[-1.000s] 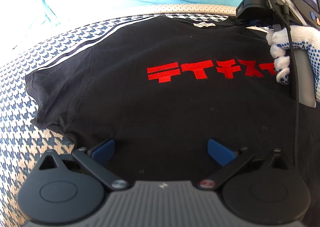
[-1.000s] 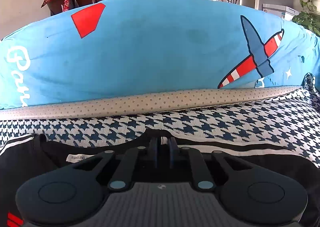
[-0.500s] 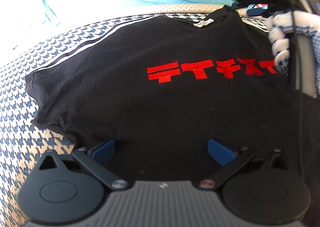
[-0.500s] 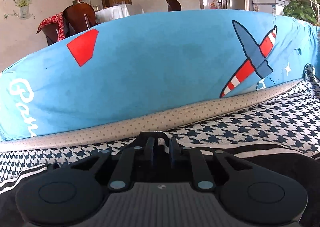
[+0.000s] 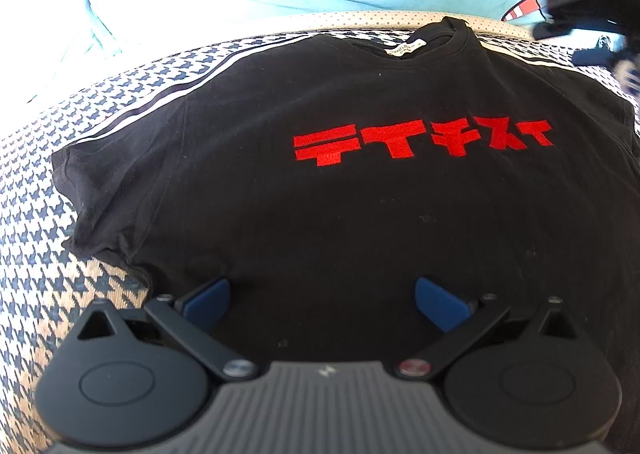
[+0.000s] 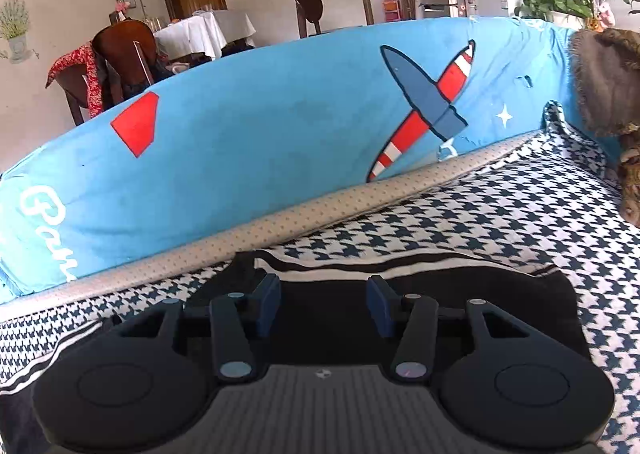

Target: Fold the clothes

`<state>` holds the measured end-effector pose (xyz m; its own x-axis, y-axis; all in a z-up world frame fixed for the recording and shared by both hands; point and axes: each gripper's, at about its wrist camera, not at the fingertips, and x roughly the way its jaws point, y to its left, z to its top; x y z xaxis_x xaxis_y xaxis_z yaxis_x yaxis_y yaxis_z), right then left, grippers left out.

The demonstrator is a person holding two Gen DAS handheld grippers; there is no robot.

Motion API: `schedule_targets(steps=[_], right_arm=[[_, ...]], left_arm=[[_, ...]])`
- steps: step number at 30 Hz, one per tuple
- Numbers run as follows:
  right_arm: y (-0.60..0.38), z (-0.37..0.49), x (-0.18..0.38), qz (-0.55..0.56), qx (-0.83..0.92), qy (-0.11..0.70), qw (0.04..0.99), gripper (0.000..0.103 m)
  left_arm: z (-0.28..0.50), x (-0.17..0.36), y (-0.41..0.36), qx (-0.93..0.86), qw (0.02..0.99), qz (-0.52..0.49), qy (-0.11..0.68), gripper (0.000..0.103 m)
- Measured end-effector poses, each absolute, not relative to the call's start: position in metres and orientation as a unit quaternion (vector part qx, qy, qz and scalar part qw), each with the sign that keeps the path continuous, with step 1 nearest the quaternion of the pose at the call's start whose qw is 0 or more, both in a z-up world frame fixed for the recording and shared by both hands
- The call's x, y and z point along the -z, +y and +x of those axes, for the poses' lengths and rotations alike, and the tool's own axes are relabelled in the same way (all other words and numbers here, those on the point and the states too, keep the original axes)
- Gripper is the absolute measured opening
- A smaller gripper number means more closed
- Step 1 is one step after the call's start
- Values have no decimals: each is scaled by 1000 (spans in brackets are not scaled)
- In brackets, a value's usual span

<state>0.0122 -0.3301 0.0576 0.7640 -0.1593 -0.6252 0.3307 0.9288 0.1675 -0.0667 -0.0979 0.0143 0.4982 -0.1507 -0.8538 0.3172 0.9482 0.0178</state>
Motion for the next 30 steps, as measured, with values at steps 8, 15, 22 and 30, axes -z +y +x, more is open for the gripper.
schedule_targets(steps=[8, 15, 22, 30], right_arm=[[-362, -46, -72, 154, 150, 323, 922, 48], [-391, -96, -72, 173, 181, 324, 913, 49], [-422, -119, -63, 212, 221, 324, 895, 73], [-453, -115, -40, 324, 226, 324, 860, 73]], left_arm=[[-69, -16, -97, 136, 862, 89, 479, 103], [-69, -16, -97, 133, 863, 88, 479, 103], [-69, -17, -96, 130, 864, 88, 479, 103], [-69, -16, -96, 132, 864, 88, 477, 103]])
